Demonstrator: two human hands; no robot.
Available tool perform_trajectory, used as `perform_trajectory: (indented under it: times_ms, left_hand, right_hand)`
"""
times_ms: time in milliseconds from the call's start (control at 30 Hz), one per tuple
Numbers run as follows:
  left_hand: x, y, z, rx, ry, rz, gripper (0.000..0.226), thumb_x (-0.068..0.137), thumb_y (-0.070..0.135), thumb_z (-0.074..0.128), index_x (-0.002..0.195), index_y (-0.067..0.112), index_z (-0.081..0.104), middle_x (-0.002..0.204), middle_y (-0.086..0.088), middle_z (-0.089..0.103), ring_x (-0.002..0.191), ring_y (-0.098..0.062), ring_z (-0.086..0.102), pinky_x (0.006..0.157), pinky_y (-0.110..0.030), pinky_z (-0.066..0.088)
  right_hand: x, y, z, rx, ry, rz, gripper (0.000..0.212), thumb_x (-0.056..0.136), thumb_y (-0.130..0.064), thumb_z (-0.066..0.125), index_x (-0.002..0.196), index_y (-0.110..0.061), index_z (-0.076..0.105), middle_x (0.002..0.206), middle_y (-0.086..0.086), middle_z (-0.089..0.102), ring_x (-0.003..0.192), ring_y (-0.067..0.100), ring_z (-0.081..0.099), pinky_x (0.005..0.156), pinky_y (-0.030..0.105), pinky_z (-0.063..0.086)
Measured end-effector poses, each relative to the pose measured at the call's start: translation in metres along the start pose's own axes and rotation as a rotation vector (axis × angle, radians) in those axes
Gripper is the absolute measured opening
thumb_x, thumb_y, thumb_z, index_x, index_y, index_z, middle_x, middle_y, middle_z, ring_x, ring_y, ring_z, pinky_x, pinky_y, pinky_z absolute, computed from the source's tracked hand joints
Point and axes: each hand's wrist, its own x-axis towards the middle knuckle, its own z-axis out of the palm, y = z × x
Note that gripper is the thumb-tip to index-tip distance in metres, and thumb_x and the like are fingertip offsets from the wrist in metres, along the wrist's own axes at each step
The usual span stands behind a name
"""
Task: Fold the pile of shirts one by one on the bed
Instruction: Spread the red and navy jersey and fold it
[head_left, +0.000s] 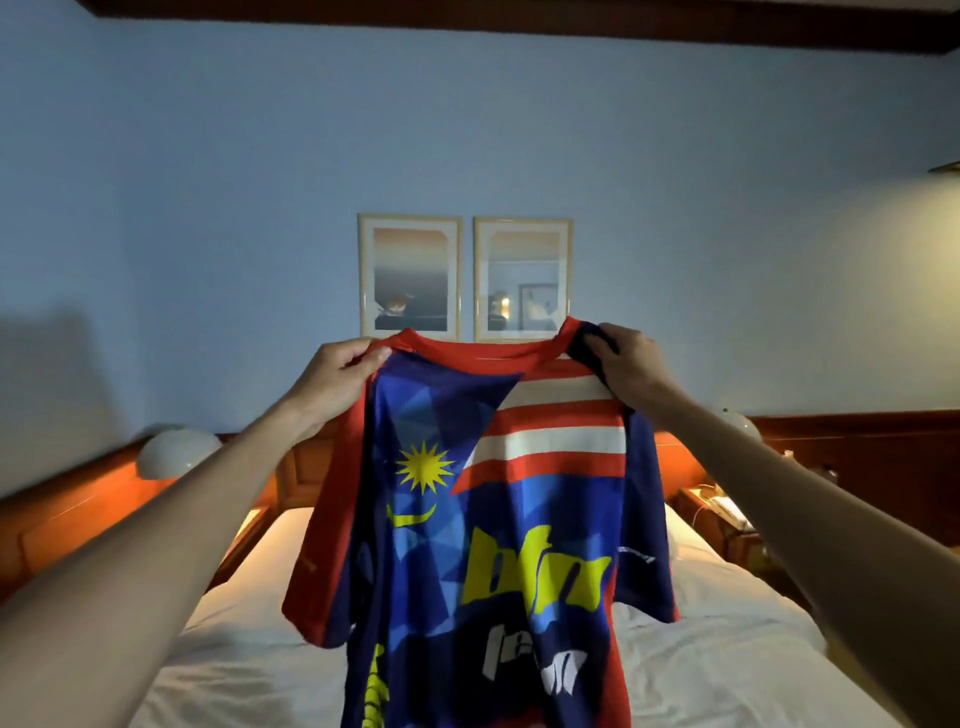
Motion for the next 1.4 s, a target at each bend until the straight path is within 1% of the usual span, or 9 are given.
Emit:
perform_trajectory:
  times_ms: [100, 200, 333, 467, 633, 767, 967, 1167, 1400]
  left_hand:
    - [0.007, -0.001, 0.000, 0.068, 0.037, 0.102, 0.029, 0.101, 0.021, 0.057, 0.072, 0.017, 0.061, 0.058, 0.015, 0.052, 0.062, 0.007, 0.045, 0.066, -0.018, 0.039]
    - [0.013, 0.000, -0.004, 0.149, 0.004, 0.070, 0.023, 0.090, 0.024, 0.073, 0.071, 0.014, 0.065, 0.053, 0.011, 0.050, 0.057, 0.006, 0.046, 0.062, -0.012, 0.036]
    - [0.015, 0.004, -0.011, 0.111, -0.032, -0.067, 0.021, 0.061, 0.036, 0.085, 0.080, 0.030, 0.077, 0.085, 0.008, 0.075, 0.080, -0.007, 0.061, 0.082, -0.025, 0.045]
    - [0.010, 0.008, -0.007, 0.143, -0.035, -0.116, 0.004, 0.077, 0.020, 0.079, 0.080, 0.022, 0.078, 0.091, 0.008, 0.076, 0.091, -0.006, 0.065, 0.085, -0.019, 0.043]
    - [0.007, -0.002, -0.004, 0.171, 0.098, -0.071, 0.007, 0.090, 0.017, 0.071, 0.088, 0.024, 0.074, 0.098, 0.003, 0.074, 0.098, -0.012, 0.067, 0.090, -0.022, 0.046]
    - [0.000, 0.001, 0.005, 0.148, 0.083, -0.048, 0.013, 0.099, 0.017, 0.057, 0.088, 0.024, 0.062, 0.075, -0.008, 0.058, 0.068, -0.020, 0.049, 0.064, -0.029, 0.039]
    - [-0.013, 0.010, 0.003, 0.308, 0.073, 0.052, 0.005, 0.098, 0.019, 0.059, 0.102, 0.020, 0.061, 0.085, -0.004, 0.062, 0.092, -0.022, 0.059, 0.077, -0.025, 0.038]
    - [-0.018, 0.010, -0.006, 0.465, -0.045, 0.013, 0.034, 0.069, 0.033, 0.058, 0.082, 0.006, 0.075, 0.086, -0.008, 0.075, 0.090, -0.025, 0.067, 0.085, -0.034, 0.050]
    - [-0.008, 0.002, -0.003, 0.395, 0.186, 0.010, 0.013, 0.088, 0.007, 0.068, 0.097, 0.008, 0.077, 0.094, -0.004, 0.074, 0.088, -0.012, 0.062, 0.074, -0.011, 0.034]
  right_hand:
    - [0.000, 0.001, 0.000, -0.103, -0.075, -0.050, 0.026, 0.105, -0.024, 0.043, 0.107, -0.009, 0.065, 0.104, 0.016, 0.066, 0.091, 0.033, 0.057, 0.068, 0.027, 0.029]
    - [0.002, 0.003, -0.007, -0.081, -0.047, -0.054, 0.027, 0.104, -0.022, 0.044, 0.104, -0.004, 0.065, 0.104, 0.020, 0.067, 0.096, 0.038, 0.059, 0.070, 0.029, 0.030]
    - [0.001, 0.010, -0.020, -0.208, -0.237, 0.025, 0.021, 0.101, -0.022, 0.052, 0.099, -0.008, 0.068, 0.089, 0.011, 0.062, 0.084, 0.028, 0.055, 0.066, 0.029, 0.032]
    - [-0.001, 0.016, -0.027, -0.264, -0.332, -0.002, 0.020, 0.099, -0.019, 0.056, 0.108, -0.009, 0.071, 0.096, 0.007, 0.066, 0.090, 0.022, 0.060, 0.075, 0.032, 0.047]
    - [-0.005, 0.020, -0.023, -0.124, -0.247, 0.076, 0.016, 0.093, -0.016, 0.066, 0.104, -0.006, 0.074, 0.094, 0.008, 0.070, 0.084, 0.018, 0.063, 0.060, 0.016, 0.043]
    - [-0.006, 0.015, -0.019, -0.008, -0.201, 0.158, 0.019, 0.084, -0.013, 0.076, 0.100, -0.003, 0.075, 0.088, 0.006, 0.069, 0.075, 0.013, 0.063, 0.058, 0.014, 0.044]
    - [-0.010, 0.014, -0.023, 0.068, -0.223, 0.153, 0.011, 0.079, -0.013, 0.080, 0.086, -0.009, 0.073, 0.081, 0.002, 0.069, 0.075, 0.014, 0.065, 0.058, 0.014, 0.048]
    - [-0.019, 0.019, -0.012, 0.026, -0.390, 0.139, 0.006, 0.096, -0.009, 0.060, 0.099, -0.007, 0.064, 0.100, 0.018, 0.066, 0.094, 0.032, 0.064, 0.086, 0.046, 0.056]
    - [-0.021, 0.015, -0.003, 0.054, -0.462, 0.190, 0.023, 0.102, -0.021, 0.052, 0.110, -0.006, 0.068, 0.107, 0.019, 0.069, 0.095, 0.035, 0.065, 0.091, 0.049, 0.053]
